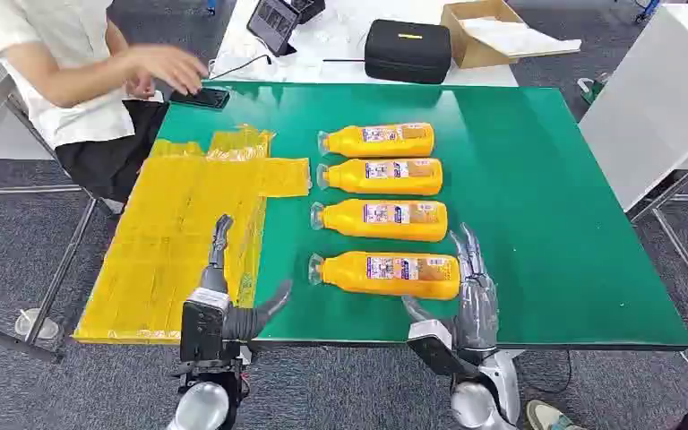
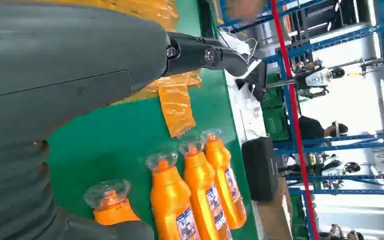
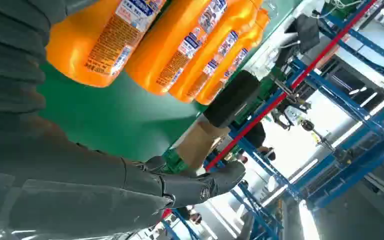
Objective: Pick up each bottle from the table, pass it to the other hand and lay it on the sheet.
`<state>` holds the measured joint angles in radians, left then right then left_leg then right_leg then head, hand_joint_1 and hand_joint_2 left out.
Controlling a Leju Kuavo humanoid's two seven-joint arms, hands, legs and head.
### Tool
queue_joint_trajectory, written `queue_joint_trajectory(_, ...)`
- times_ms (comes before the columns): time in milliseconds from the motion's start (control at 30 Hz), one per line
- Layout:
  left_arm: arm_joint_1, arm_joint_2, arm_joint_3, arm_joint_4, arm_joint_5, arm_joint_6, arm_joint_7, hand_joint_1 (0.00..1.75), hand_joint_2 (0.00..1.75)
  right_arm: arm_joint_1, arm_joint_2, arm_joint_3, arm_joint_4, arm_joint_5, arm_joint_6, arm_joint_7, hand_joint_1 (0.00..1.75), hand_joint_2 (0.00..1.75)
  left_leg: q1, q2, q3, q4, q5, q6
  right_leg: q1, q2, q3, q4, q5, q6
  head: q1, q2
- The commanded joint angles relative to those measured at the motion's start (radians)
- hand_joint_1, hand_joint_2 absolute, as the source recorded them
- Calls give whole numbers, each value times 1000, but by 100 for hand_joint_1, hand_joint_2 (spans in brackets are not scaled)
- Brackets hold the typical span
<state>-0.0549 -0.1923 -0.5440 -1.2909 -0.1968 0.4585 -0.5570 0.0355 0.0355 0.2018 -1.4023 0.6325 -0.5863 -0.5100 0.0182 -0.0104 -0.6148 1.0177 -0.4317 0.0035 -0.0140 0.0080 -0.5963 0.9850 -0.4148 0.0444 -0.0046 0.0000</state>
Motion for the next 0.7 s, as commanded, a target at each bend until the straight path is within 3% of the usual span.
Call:
queue_joint_trajectory(33, -44, 9, -21, 77, 6, -14, 2, 0, 175, -52, -56, 50, 118, 104, 22, 73, 0, 175, 0, 1, 3, -1, 0, 1, 0, 0, 3, -1, 0, -1, 0, 0)
queue_joint_trajectory(200, -64, -3, -25, 96, 15, -33, 16, 0, 175, -108, -116, 84, 203, 206, 75, 145, 0, 175, 0, 1, 3, -1, 0, 1, 0, 0, 4, -2, 0, -1, 0, 0)
queue_joint_trajectory(700, -92, -20, -51, 127, 26, -26, 58, 0, 175, -182, -170, 137, 272, 273, 159, 218, 0, 175, 0, 2, 3, -1, 0, 1, 0, 0, 3, -1, 0, -1, 0, 0)
